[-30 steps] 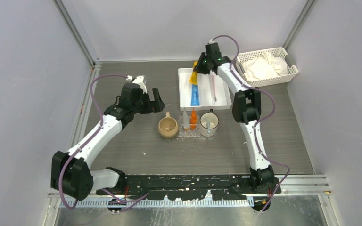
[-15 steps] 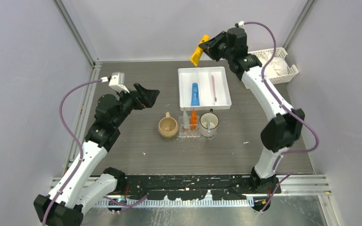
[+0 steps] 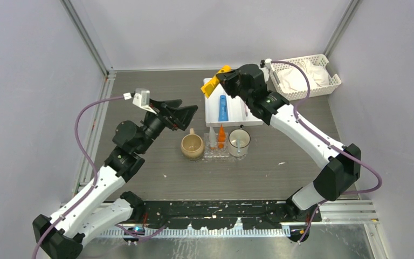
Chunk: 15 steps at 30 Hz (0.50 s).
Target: Prepare toiletry sets of a toothbrush and toothpaste on the tray
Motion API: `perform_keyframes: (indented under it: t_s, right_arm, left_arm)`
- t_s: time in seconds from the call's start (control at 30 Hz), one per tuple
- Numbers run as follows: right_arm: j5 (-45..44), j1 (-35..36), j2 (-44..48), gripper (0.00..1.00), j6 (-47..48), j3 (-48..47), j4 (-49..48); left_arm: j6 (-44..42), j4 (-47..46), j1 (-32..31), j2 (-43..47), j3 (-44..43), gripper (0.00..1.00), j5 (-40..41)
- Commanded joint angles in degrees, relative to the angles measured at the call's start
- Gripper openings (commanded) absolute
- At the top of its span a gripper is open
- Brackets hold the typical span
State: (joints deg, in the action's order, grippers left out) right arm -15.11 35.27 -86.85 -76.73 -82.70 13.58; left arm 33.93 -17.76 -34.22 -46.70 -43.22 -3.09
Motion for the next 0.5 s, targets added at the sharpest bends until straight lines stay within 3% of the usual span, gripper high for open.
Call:
perform_keyframes:
  t_s: [0.0, 0.47]
  right_arm:
    - [-4.76, 1.17, 0.39, 0.03, -3.71, -1.63, -5.63]
    - [-2.93, 4.55, 1.01, 0.03, -5.04, 0.86, -9.88]
  left_arm:
    - [-3.44, -5.36, -2.50, -0.55, 0.48, 0.88, 4.06]
    - [-8.64, -9.04, -4.22, -2.65, 3.81, 0.85, 11.31]
